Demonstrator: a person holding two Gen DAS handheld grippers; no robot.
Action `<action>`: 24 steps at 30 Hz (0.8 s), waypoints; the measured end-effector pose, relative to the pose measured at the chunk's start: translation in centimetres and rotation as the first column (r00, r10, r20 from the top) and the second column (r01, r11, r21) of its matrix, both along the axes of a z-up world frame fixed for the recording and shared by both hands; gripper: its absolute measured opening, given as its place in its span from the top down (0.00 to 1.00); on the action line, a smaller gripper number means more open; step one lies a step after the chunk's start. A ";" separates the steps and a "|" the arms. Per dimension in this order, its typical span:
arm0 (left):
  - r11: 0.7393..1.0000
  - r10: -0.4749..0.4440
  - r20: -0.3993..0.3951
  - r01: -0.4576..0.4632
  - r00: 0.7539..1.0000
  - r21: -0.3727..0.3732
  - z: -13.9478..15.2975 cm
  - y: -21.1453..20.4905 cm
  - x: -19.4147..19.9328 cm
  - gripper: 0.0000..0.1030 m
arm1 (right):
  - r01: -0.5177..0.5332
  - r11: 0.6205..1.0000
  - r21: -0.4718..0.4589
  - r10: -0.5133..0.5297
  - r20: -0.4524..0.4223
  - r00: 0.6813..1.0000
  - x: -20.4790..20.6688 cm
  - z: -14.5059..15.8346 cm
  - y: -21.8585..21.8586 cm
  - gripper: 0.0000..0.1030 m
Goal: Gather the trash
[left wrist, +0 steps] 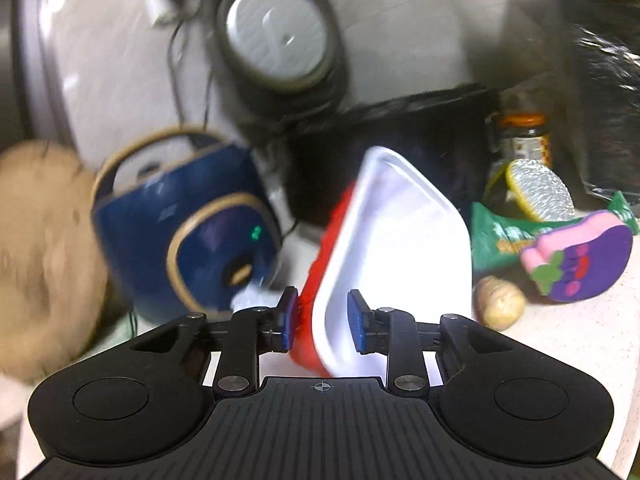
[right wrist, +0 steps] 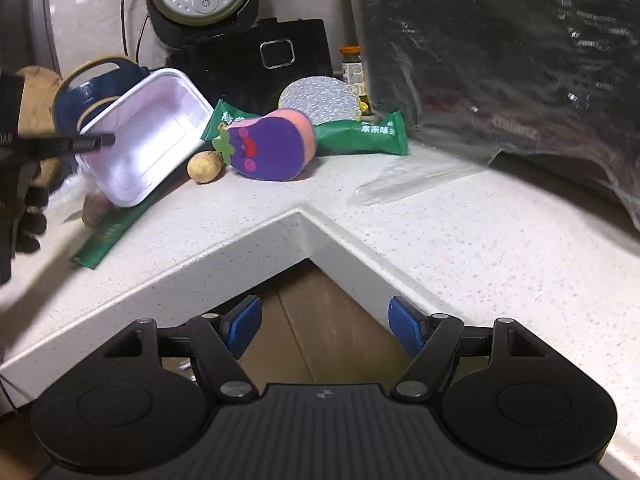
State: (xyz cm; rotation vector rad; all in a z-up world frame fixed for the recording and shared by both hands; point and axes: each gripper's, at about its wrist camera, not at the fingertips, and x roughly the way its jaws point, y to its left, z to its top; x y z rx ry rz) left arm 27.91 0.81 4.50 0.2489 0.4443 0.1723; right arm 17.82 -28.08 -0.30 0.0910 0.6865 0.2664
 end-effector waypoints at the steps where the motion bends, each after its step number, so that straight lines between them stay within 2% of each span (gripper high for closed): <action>1: 0.999 -0.005 -0.013 0.004 1.000 -0.040 0.0 0.7 -0.4 0.69 | -0.007 1.000 0.007 0.007 0.000 1.000 -0.1 0.0 0.1 0.31; 4: 0.980 -0.029 -0.045 0.020 0.999 -0.200 0.1 3.0 -2.1 0.75 | -0.035 0.999 0.019 0.035 0.004 0.999 -0.1 -0.1 0.6 0.31; 7: 0.957 -0.072 -0.076 0.047 0.995 -0.287 -0.2 4.1 -3.9 0.75 | -0.063 0.998 0.029 0.063 0.011 0.998 0.1 0.0 1.4 0.31; 11: 0.952 -0.081 -0.112 0.044 0.990 -0.303 -0.4 4.4 -7.2 0.75 | -0.116 0.992 0.043 0.115 0.020 0.993 0.7 0.4 3.3 0.31; 17: 0.916 -0.092 -0.072 0.056 0.993 -0.397 -0.2 5.3 -11.5 0.75 | -0.194 0.979 0.060 0.192 0.043 0.981 1.5 1.6 7.1 0.31; 21: 0.919 -0.085 -0.102 0.038 0.991 -0.394 -1.2 5.3 -11.7 0.75 | -0.204 0.978 0.030 0.203 0.045 0.978 2.2 1.9 9.3 0.31; 24: 0.911 -0.086 -0.108 0.035 0.990 -0.411 -2.0 5.2 -11.8 0.70 | -0.207 0.978 0.021 0.206 0.048 0.977 2.0 2.0 9.9 0.31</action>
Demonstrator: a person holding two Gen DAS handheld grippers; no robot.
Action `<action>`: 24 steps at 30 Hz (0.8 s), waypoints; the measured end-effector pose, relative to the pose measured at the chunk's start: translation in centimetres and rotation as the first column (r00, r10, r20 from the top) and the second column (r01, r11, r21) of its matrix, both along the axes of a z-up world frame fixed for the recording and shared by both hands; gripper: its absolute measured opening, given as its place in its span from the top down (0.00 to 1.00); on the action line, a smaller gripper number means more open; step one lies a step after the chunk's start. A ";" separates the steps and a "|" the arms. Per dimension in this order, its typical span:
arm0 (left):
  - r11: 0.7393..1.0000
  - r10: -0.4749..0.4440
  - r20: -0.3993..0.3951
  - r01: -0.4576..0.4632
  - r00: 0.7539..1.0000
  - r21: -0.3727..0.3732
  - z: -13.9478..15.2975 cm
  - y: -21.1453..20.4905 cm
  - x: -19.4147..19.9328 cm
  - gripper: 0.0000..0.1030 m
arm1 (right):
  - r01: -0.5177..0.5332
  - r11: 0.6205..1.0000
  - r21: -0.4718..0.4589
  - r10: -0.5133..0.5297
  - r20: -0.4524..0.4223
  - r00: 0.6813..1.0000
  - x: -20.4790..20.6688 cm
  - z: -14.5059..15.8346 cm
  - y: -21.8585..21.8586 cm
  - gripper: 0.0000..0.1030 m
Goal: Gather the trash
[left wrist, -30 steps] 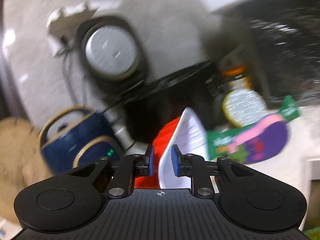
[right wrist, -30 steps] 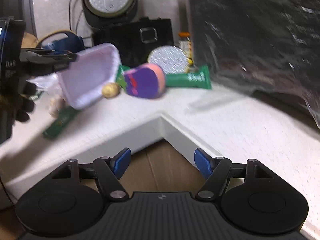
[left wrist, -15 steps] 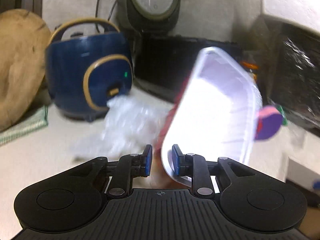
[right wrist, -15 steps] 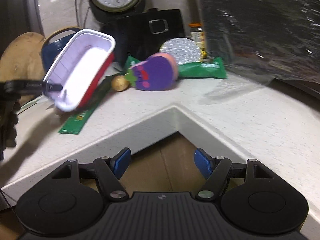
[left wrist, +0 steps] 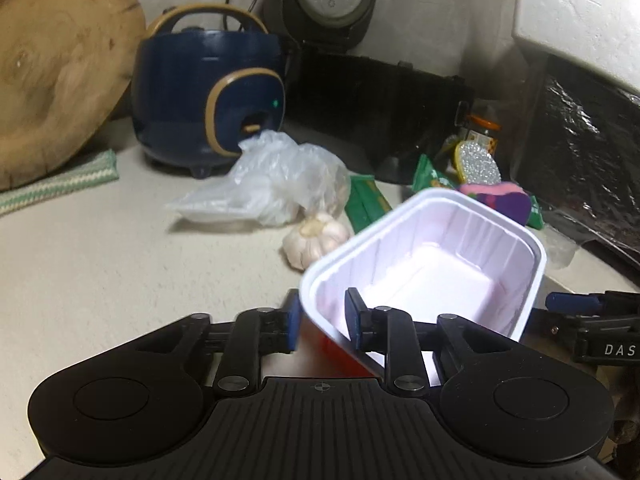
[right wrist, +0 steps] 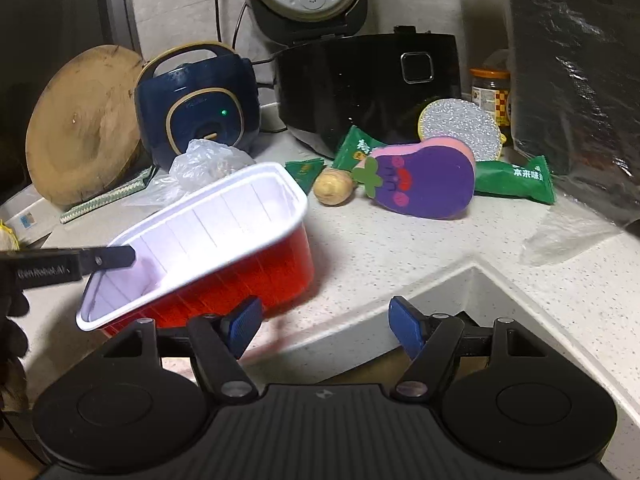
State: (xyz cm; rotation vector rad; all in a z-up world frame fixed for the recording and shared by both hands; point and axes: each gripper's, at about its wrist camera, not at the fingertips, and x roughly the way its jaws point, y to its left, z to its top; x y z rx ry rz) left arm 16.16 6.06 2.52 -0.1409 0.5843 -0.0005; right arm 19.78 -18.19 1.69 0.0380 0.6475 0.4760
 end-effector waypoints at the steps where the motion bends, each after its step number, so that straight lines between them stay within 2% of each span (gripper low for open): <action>1: 1.000 -0.009 0.007 0.009 1.000 -0.013 -0.2 -0.1 -0.1 0.69 | 0.001 1.000 0.002 -0.001 0.003 1.000 -0.2 0.1 -0.1 0.31; 4: 0.998 -0.044 0.016 0.045 0.999 -0.048 -0.5 -0.4 0.0 0.68 | 0.017 1.000 0.015 -0.018 0.005 1.000 -0.4 0.2 -0.8 0.31; 8: 0.997 -0.037 0.010 0.037 0.999 -0.067 -0.7 -0.7 0.3 0.71 | 0.074 0.997 0.005 -0.074 0.022 0.997 -0.7 0.6 -1.9 0.31; 11: 0.995 -0.029 0.021 0.031 0.999 -0.095 -0.6 -0.4 -0.2 0.77 | 0.115 0.993 -0.024 -0.114 0.051 0.992 -1.2 0.8 -2.5 0.31; 13: 0.996 -0.028 0.043 0.032 0.999 -0.081 -0.5 -0.2 -0.7 0.82 | 0.130 0.991 -0.033 -0.128 0.065 0.990 -1.5 0.9 -3.1 0.31; 15: 0.998 0.003 0.057 0.001 0.998 -0.070 -0.5 0.4 -1.5 0.86 | 0.135 0.990 -0.026 -0.133 0.063 0.989 -1.5 0.9 -3.6 0.31; 20: 0.986 0.128 0.106 -0.115 0.986 -0.120 -0.8 2.3 -3.2 0.86 | 0.151 0.988 -0.023 -0.149 0.052 0.987 -0.6 0.5 -3.8 0.31; 24: 0.979 0.117 0.099 -0.098 0.988 -0.177 -1.6 2.9 -3.2 0.87 | 0.161 0.986 -0.039 -0.160 0.039 0.986 0.6 -0.3 -3.1 0.31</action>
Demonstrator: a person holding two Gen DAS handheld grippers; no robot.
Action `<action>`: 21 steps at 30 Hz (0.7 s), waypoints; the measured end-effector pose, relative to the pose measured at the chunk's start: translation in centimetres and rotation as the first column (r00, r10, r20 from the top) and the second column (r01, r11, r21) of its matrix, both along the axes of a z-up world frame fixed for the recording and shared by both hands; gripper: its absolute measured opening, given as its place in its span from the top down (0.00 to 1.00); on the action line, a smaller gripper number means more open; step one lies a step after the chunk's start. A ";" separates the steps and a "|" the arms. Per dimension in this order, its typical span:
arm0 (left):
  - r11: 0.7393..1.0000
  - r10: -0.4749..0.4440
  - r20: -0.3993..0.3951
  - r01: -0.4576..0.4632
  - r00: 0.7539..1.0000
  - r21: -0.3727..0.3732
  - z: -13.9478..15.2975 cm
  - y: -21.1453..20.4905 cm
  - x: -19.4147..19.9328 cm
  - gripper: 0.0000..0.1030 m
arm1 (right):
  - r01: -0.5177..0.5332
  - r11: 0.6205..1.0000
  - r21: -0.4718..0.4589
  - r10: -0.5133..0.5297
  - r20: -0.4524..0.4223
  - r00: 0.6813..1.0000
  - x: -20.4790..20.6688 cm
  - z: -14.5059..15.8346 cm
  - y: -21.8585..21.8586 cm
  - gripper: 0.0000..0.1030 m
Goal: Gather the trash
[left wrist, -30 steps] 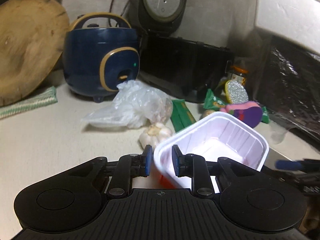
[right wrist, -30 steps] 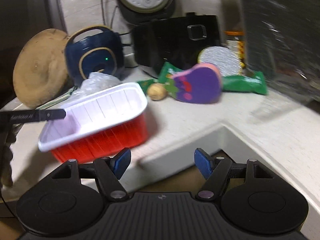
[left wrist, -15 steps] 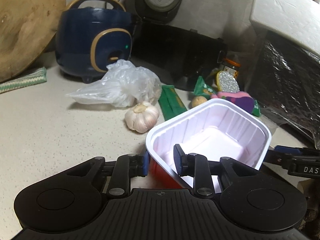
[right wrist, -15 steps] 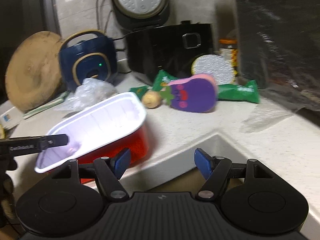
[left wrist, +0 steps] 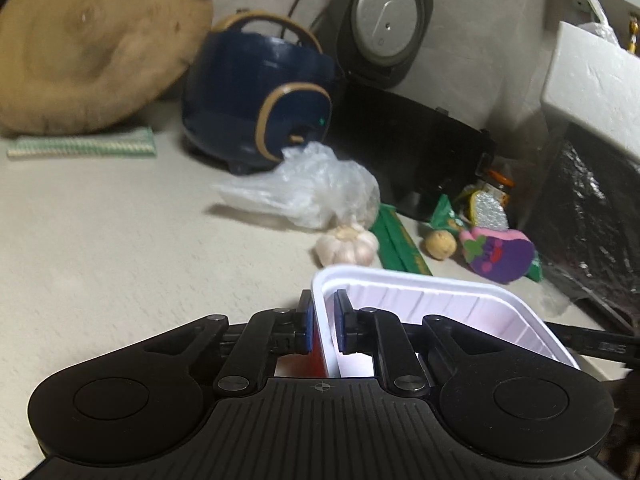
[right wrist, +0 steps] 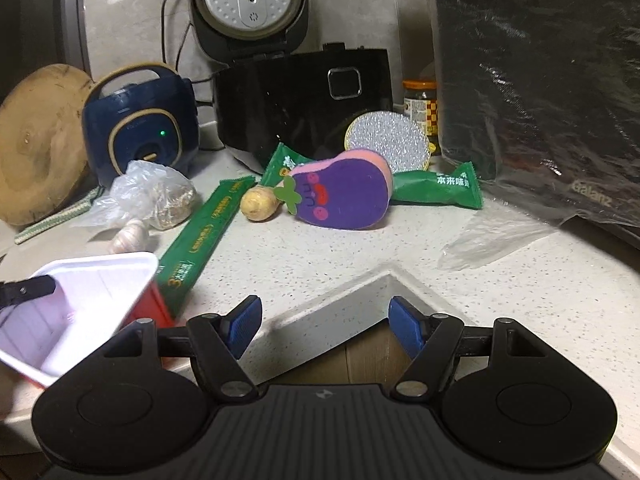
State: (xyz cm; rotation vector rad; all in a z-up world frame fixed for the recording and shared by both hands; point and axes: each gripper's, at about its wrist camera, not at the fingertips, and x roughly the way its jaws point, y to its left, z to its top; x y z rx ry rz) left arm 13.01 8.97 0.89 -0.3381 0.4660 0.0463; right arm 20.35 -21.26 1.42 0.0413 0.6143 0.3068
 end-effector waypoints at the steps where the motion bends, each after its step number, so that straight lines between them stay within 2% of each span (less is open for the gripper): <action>1: 1.000 0.003 0.014 -0.003 1.000 -0.007 0.0 0.1 -0.2 0.87 | 0.002 1.000 -0.004 -0.002 -0.005 1.000 0.4 -0.2 0.3 0.31; 5: 0.999 0.031 0.065 -0.029 0.997 -0.035 0.0 0.8 -0.6 0.87 | -0.020 1.000 0.022 0.021 -0.054 0.998 2.9 -0.2 1.4 0.31; 9: 0.994 0.030 0.051 -0.024 0.998 -0.111 -0.5 1.8 -0.3 0.82 | -0.072 0.994 0.078 0.080 -0.101 0.992 5.9 0.6 3.4 0.32; 14: 0.992 0.026 0.015 -0.024 1.000 -0.122 -0.9 1.9 0.3 0.85 | -0.144 0.983 0.118 0.162 -0.161 0.974 11.2 0.9 6.6 0.38; 18: 0.993 0.024 0.034 -0.020 0.999 -0.114 -0.9 1.9 0.1 0.85 | -0.074 0.990 0.123 0.101 -0.230 0.968 16.1 -0.2 7.6 0.38; 21: 0.992 0.017 0.036 -0.012 0.999 -0.129 -0.9 2.1 0.2 0.85 | -0.040 0.986 0.163 0.079 -0.238 0.968 18.0 -0.4 8.0 0.36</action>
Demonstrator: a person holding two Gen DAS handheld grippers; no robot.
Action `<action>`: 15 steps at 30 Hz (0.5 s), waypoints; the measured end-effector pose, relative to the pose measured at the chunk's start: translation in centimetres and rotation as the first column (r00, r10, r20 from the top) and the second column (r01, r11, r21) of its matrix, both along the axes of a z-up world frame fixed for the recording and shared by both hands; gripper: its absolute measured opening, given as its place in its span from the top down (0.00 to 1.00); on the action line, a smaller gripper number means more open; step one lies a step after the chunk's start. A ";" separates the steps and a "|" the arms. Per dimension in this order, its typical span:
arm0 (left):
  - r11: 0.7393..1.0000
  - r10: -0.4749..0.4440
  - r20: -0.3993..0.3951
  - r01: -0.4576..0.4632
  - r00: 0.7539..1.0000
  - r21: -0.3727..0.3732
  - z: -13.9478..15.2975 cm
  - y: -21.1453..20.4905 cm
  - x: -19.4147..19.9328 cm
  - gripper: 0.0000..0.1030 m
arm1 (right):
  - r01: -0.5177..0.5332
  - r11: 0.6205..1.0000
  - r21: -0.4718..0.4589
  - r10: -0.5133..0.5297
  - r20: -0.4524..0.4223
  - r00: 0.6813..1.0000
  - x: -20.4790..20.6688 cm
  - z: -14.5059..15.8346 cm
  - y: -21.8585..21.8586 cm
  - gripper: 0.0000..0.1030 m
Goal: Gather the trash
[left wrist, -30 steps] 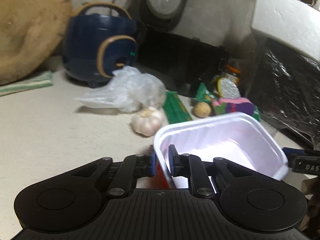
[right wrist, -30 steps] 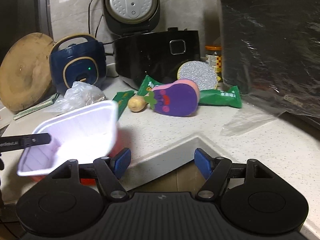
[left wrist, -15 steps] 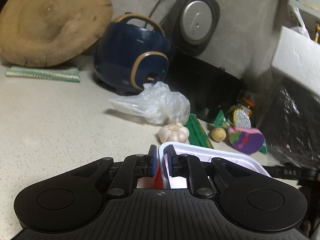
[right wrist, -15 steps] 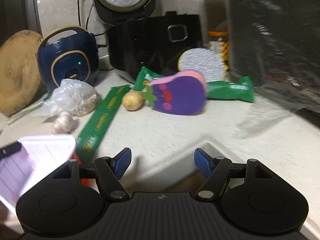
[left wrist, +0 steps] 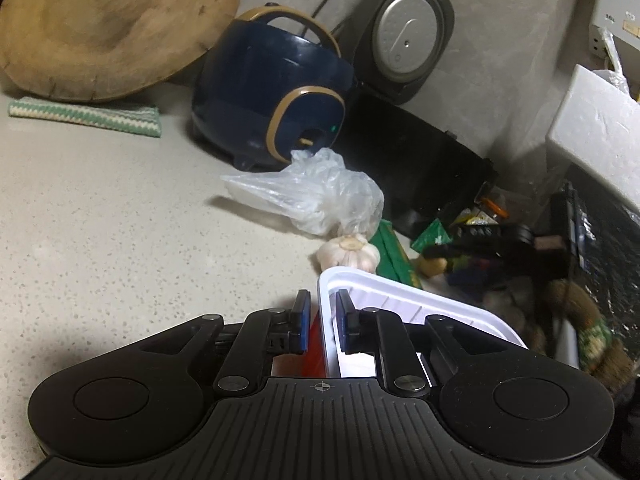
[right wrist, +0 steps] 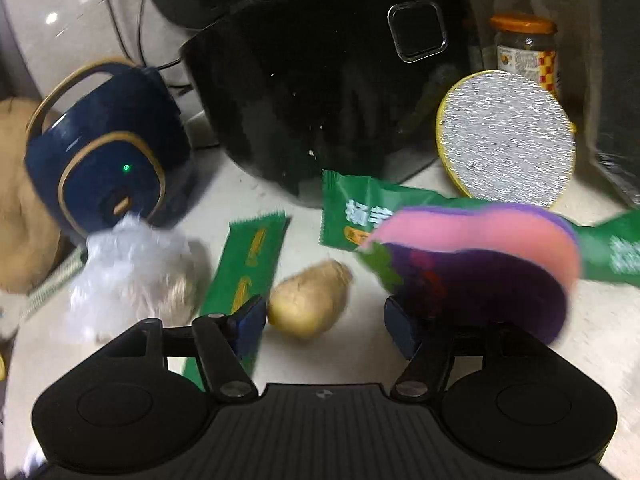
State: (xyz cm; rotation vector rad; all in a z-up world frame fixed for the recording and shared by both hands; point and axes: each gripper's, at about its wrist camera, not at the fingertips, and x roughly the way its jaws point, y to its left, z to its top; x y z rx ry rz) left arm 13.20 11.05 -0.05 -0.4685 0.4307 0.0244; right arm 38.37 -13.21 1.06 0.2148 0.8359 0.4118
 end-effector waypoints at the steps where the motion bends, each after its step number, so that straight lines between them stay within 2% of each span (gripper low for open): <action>1: 1.000 -0.005 -0.002 0.005 1.000 -0.008 -0.1 0.1 0.1 0.85 | 0.008 1.000 0.004 -0.008 -0.004 1.000 0.3 0.0 0.3 0.36; 3: 1.000 -0.013 -0.011 0.013 1.000 -0.023 -0.2 0.4 0.2 0.85 | 0.009 1.000 -0.005 -0.009 -0.002 1.000 0.5 0.0 1.0 0.40; 6: 0.999 -0.018 -0.012 0.017 1.000 -0.033 -0.2 0.5 0.2 0.85 | -0.035 0.998 -0.061 0.036 0.028 0.999 -0.3 0.2 2.1 0.52; 7: 0.999 -0.018 -0.011 0.018 1.000 -0.032 -0.2 0.5 0.2 0.85 | -0.062 0.995 -0.073 0.065 0.037 0.997 -0.9 0.3 2.5 0.61; 12: 1.000 -0.020 -0.008 0.019 1.000 -0.024 -0.2 0.4 0.1 0.84 | -0.117 0.975 -0.190 0.135 0.084 0.987 -4.7 0.6 2.8 0.62; 15: 1.000 -0.020 -0.007 0.020 1.000 -0.019 -0.2 0.3 0.1 0.84 | -0.151 0.968 -0.199 0.165 0.052 0.985 -6.6 0.5 1.6 0.64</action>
